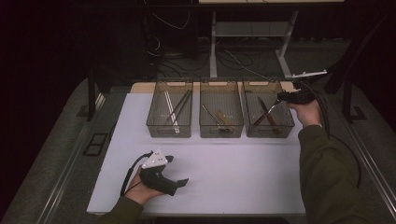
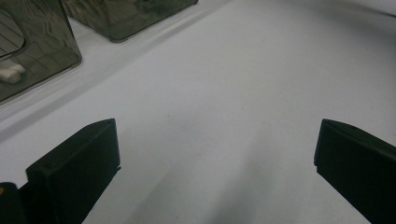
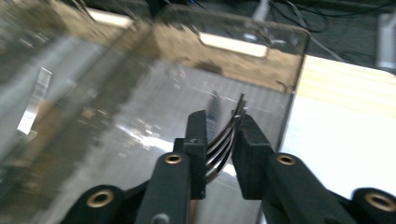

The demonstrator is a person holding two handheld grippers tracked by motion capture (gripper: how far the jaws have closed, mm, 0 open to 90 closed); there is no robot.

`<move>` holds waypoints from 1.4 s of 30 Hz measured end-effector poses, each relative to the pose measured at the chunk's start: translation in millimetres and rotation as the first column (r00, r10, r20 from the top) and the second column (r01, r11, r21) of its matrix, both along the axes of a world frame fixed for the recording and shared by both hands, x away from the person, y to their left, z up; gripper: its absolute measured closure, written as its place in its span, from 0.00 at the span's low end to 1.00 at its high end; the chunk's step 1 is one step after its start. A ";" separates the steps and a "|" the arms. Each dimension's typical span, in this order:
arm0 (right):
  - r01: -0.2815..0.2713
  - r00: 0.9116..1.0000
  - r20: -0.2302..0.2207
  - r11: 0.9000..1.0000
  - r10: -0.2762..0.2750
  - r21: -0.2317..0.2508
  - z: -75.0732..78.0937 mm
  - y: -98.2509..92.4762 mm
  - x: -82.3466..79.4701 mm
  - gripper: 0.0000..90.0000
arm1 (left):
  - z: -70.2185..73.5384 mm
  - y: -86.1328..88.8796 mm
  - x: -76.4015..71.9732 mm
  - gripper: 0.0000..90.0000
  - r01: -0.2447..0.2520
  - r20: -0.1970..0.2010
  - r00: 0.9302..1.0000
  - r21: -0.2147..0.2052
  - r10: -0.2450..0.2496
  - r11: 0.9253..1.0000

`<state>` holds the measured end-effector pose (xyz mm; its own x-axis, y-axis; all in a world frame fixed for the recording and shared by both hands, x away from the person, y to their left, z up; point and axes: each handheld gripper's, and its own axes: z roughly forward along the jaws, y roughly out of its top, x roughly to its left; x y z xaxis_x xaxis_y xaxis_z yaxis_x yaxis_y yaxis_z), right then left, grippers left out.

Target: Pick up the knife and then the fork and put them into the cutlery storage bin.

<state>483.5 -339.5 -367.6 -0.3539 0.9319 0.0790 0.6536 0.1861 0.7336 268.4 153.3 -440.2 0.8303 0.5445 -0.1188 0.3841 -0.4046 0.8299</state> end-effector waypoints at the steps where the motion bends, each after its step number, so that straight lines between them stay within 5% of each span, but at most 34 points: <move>1: 0.003 1.000 -0.003 1.000 -0.003 -0.013 -1.4 1.3 0.9 0.81 | 0.0 0.0 0.0 0.00 0.000 0.000 1.000 -0.001 0.000 1.000; 5: 0.034 0.999 0.024 0.999 -0.033 -0.036 -2.3 0.8 2.9 0.58 | -0.2 0.2 0.3 0.00 0.000 0.000 1.000 -0.004 0.000 1.000; 17: 0.017 0.999 0.041 1.000 -0.017 0.001 0.9 -1.4 -4.4 0.35 | -0.8 -0.7 1.1 0.00 0.004 0.001 1.000 0.008 -0.004 1.000; 31: -0.057 0.993 0.111 0.996 0.049 0.075 6.8 1.8 -33.3 0.23 | -2.8 -1.8 6.2 0.00 0.010 0.022 1.000 0.031 -0.011 0.999; 34: -0.079 0.992 0.108 0.990 0.066 0.115 6.3 3.2 -39.7 0.21 | -2.8 -1.4 7.6 0.00 0.011 0.023 1.000 0.025 -0.012 1.000; 42: -0.144 0.983 0.135 0.981 0.127 0.130 1.4 14.6 -64.8 0.17 | -2.5 -0.2 9.1 0.00 0.012 0.028 1.000 0.018 -0.013 1.000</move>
